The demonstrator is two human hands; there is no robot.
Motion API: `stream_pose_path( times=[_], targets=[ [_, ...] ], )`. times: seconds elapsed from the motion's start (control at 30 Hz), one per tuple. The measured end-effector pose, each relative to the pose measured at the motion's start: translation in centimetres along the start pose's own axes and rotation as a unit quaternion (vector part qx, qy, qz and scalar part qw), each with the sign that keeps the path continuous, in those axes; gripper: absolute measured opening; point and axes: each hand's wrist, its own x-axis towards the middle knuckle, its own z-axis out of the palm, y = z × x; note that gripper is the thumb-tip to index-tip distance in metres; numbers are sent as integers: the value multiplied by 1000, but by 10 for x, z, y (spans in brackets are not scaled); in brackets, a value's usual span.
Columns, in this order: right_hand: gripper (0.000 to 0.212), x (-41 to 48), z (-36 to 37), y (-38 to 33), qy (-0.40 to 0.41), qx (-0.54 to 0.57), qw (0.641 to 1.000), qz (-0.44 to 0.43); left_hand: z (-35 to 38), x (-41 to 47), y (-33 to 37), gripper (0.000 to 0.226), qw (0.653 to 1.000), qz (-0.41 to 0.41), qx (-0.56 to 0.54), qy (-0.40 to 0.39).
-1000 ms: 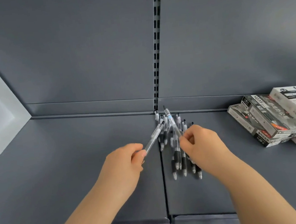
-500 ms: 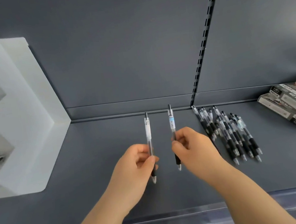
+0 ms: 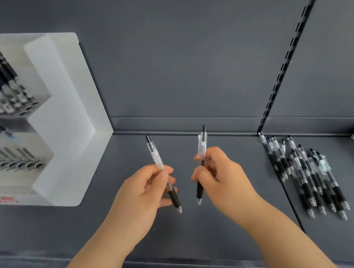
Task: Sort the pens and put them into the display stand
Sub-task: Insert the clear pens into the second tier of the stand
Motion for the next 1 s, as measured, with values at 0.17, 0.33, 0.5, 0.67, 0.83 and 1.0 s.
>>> stream_pose_path(
  times=[0.17,0.33,0.5,0.67,0.83,1.0],
  targets=[
    [13,9,29,-23,-13,-20,1000,-21,-37,-2,-3,16,999,21,9,30],
    [13,20,71,-70,22,-60,994,-84,-101,-2,-6,20,998,46,27,36],
    [9,35,137,-123,99,-22,989,-105,-192,3,-16,26,995,77,33,49],
    [2,53,195,-165,145,-19,984,-103,-277,14,-32,21,992,103,48,48],
    [6,61,223,-180,159,-32,983,-85,-310,24,-37,22,993,104,40,41],
    [11,70,233,-176,156,-61,982,-85,-311,32,-33,29,991,120,42,40]
  ],
)
